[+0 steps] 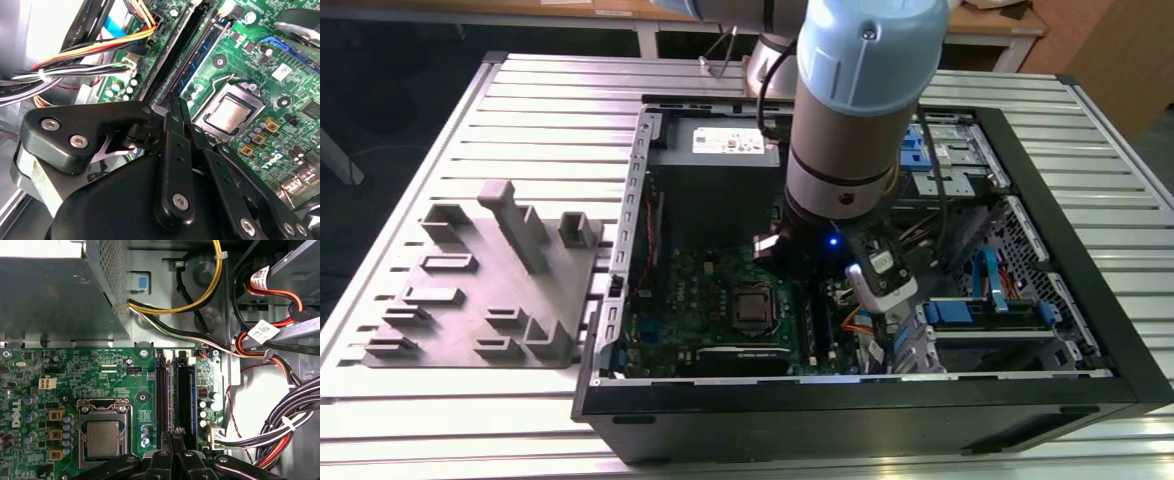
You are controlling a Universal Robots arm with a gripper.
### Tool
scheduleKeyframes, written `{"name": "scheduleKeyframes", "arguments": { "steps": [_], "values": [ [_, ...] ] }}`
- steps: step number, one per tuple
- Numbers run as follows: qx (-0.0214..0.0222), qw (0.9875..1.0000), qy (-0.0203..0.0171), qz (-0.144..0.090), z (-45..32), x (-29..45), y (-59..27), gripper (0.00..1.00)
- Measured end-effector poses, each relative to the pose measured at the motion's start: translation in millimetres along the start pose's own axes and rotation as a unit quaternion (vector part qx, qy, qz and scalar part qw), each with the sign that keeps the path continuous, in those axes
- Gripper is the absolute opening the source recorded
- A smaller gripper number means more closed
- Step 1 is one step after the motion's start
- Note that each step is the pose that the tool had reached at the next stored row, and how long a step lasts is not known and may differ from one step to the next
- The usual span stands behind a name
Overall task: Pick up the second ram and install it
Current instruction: 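Insert the second ram into the second slot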
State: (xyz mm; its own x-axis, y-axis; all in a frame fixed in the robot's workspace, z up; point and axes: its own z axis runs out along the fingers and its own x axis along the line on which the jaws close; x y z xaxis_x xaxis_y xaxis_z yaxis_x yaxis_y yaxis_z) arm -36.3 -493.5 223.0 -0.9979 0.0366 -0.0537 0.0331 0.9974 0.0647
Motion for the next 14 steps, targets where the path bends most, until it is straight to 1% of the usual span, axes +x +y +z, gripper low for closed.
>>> {"name": "scheduleKeyframes", "arguments": {
  "steps": [14],
  "values": [
    [0.0001, 1.0, -0.0001, 0.001, 5.1, 0.3, -0.3, 0.08]
  ]
}}
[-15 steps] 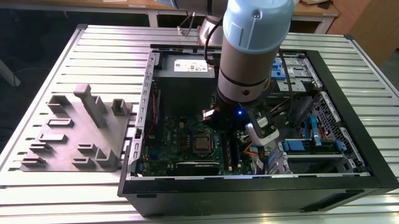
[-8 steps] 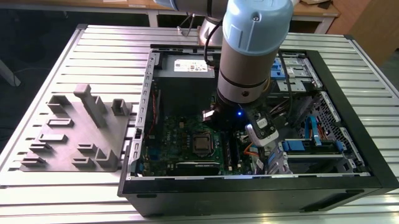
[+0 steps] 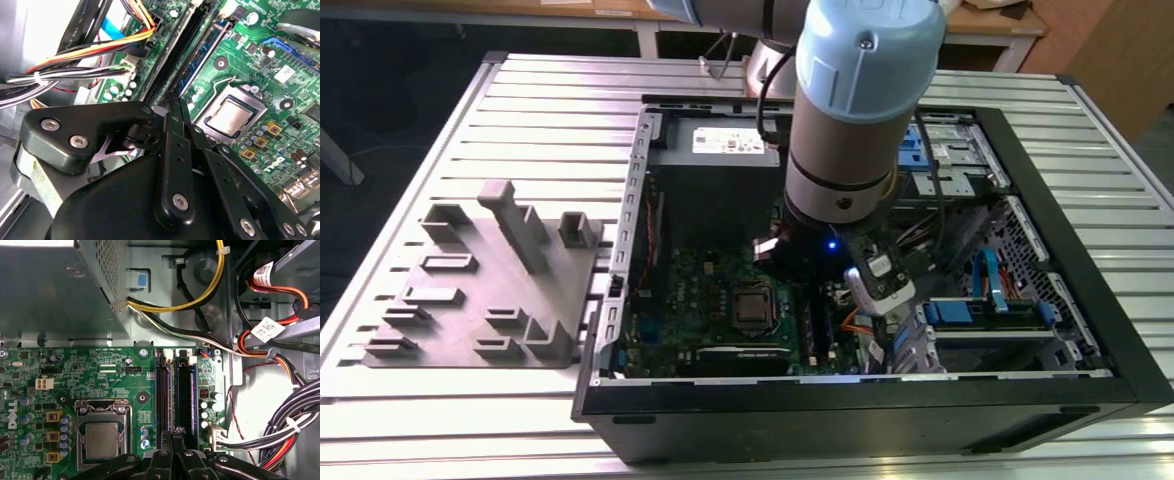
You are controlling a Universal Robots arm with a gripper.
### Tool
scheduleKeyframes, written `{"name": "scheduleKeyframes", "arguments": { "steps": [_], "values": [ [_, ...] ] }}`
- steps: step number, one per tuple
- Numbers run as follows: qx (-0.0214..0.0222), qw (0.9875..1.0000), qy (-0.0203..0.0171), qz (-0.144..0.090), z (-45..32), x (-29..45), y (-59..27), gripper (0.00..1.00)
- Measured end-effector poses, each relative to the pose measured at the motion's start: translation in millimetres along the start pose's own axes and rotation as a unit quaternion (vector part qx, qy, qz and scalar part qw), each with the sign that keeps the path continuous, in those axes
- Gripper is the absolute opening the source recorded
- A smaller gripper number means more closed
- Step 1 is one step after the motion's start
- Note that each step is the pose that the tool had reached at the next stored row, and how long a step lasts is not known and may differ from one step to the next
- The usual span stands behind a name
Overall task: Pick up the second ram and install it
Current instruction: 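Insert the second ram into the second slot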
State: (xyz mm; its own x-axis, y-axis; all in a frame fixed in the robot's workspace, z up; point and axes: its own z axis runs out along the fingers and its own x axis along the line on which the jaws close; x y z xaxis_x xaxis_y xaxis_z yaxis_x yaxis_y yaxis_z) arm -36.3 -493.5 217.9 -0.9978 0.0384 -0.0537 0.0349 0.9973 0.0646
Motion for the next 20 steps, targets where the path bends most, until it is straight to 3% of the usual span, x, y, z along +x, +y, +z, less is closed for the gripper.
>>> {"name": "scheduleKeyframes", "arguments": {
  "steps": [14, 20],
  "values": [
    [0.0, 1.0, -0.0001, 0.001, 2.8, 0.2, -0.2, 0.08],
    [0.0, 1.0, 0.0, 0.001, 2.8, 0.2, -0.2, 0.22]
  ]
}}
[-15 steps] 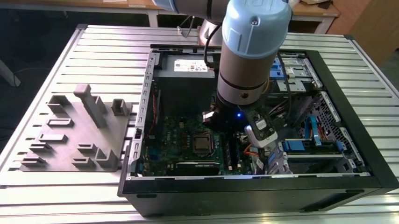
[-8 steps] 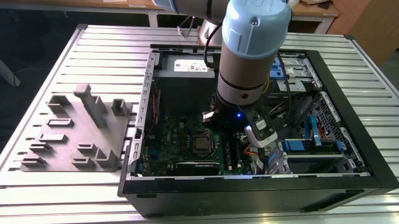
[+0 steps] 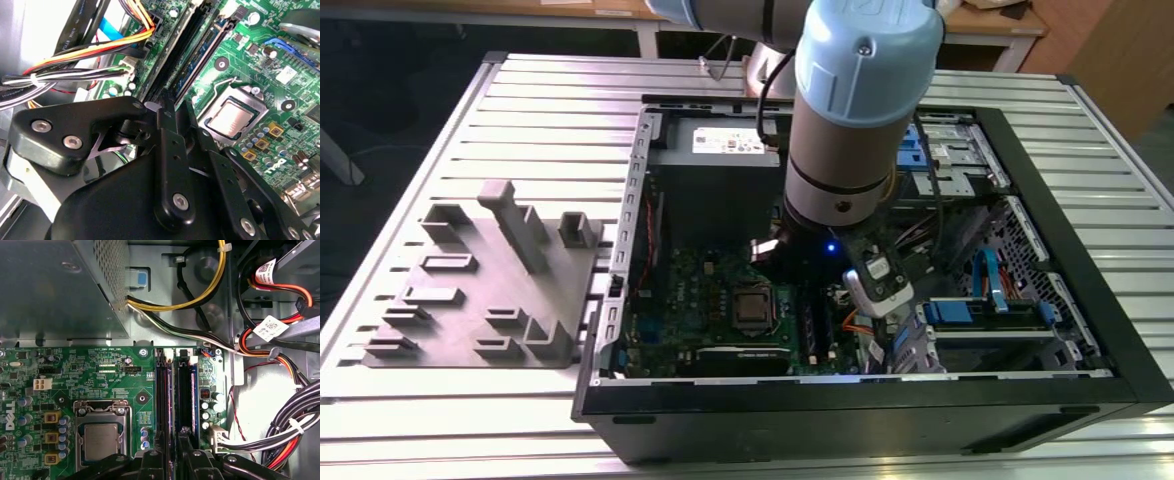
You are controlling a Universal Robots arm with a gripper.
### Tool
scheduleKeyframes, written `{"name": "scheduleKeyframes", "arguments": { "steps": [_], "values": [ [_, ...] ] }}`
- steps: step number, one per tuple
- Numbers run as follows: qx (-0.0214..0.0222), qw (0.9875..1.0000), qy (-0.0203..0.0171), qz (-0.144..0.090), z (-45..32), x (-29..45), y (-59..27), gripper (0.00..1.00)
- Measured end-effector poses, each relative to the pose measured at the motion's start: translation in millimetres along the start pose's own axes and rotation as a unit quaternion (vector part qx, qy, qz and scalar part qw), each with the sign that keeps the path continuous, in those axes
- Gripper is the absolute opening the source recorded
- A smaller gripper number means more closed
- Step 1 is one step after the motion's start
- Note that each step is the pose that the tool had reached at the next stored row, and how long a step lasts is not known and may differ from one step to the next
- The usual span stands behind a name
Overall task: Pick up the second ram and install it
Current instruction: 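Insert the second ram into the second slot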
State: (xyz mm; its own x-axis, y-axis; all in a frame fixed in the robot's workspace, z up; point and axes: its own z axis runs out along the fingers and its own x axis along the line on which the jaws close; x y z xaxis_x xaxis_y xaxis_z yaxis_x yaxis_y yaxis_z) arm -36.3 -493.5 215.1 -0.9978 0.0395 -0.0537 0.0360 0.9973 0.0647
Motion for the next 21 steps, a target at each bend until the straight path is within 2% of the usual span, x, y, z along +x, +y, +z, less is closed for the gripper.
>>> {"name": "scheduleKeyframes", "arguments": {
  "steps": [4, 12, 15, 21],
  "values": [
    [0.0, 1.0, 0.0, 0.0, -4.6, -0.2, 0.3, 0.22],
    [0.0001, 1.0, 0.0, 0.0, -29.2, -1.6, 1.9, 0.22],
    [0.0001, 1.0, 0.0, 0.0, -36.0, -1.9, 2.3, 0.22],
    [0.0, 1.0, 0.0, 0.0, -36.1, -1.9, 2.3, 0.22]
  ]
}}
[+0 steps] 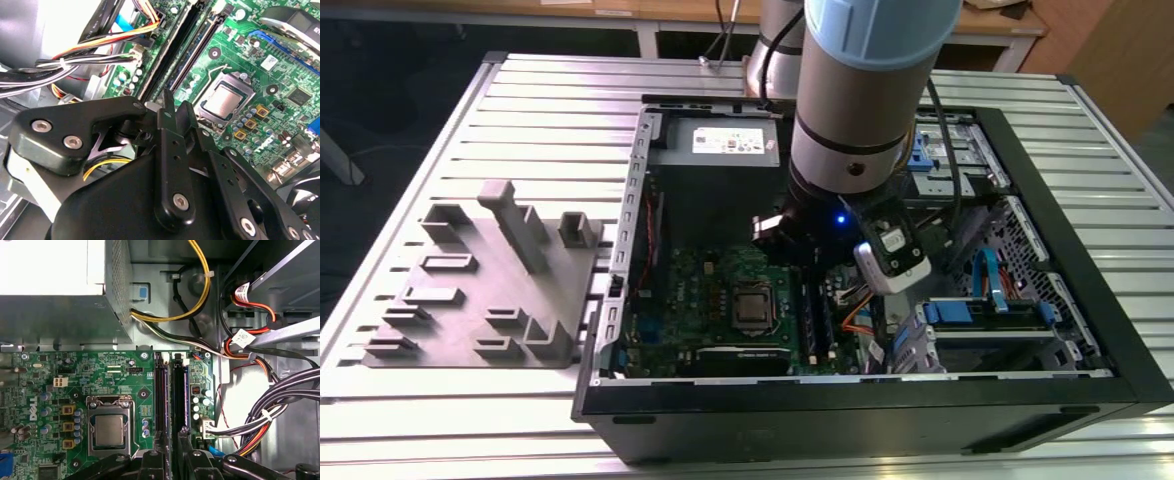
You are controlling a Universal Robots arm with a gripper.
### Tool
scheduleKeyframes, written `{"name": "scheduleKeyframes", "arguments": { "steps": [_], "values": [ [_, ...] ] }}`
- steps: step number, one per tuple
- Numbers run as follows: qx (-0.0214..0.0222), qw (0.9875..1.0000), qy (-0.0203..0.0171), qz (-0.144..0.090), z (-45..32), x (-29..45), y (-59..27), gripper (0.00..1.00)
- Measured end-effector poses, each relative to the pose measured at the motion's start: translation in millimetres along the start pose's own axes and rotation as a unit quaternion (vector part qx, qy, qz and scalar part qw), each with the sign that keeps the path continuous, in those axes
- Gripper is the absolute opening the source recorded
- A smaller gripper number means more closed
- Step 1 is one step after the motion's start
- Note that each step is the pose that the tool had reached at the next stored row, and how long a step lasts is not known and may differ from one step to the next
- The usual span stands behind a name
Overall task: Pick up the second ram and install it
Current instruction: 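Insert the second ram into the second slot, then press down the second ram until it locks into place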
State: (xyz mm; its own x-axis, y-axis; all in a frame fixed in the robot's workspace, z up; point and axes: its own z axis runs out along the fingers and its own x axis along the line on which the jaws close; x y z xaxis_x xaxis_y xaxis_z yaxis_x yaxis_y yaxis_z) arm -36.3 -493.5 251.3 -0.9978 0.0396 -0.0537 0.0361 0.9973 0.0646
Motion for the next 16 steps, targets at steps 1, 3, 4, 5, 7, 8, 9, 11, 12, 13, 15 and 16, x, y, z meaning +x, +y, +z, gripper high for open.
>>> {"name": "scheduleKeyframes", "arguments": {
  "steps": [1, 3, 4, 5, 7, 8, 9, 11, 12, 13, 15, 16],
  "values": [
    [0.0, 1.0, 0.0, 0.0, 0.0, 0.0, 0.0, 0.22],
    [0.0, 1.0, 0.0, 0.0, 0.0, 0.0, 0.0, 0.2],
    [0.0, 1.0, 0.0, 0.0, 0.0, 0.0, 0.0, 0.14],
    [0.0, 1.0, 0.0, 0.0, 0.0, 0.0, 0.0, 0.08],
    [0.0, 1.0, 0.0, 0.0, 0.0, 0.0, 0.0, 0.07],
    [0.0, 1.0, 0.0, 0.0, 0.0, 0.0, 0.0, 0.07],
    [0.0, 1.0, 0.0, 0.0, 0.0, 0.0, 0.0, 0.07],
    [0.0, 1.0, 0.0, 0.0, 0.0, 0.0, 0.0, 0.07],
    [0.0, 1.0, 0.0, 0.0, 0.0, 0.0, 0.0, 0.07],
    [0.0, 1.0, 0.0, 0.0, 0.0, 0.0, 0.0, 0.07],
    [0.0001, 1.0, 0.0, 0.0, 0.0, -0.1, 0.4, 0.07],
    [0.0001, 1.0, 0.0, 0.0, 0.0, 0.0, 0.7, 0.07]
  ]
}}
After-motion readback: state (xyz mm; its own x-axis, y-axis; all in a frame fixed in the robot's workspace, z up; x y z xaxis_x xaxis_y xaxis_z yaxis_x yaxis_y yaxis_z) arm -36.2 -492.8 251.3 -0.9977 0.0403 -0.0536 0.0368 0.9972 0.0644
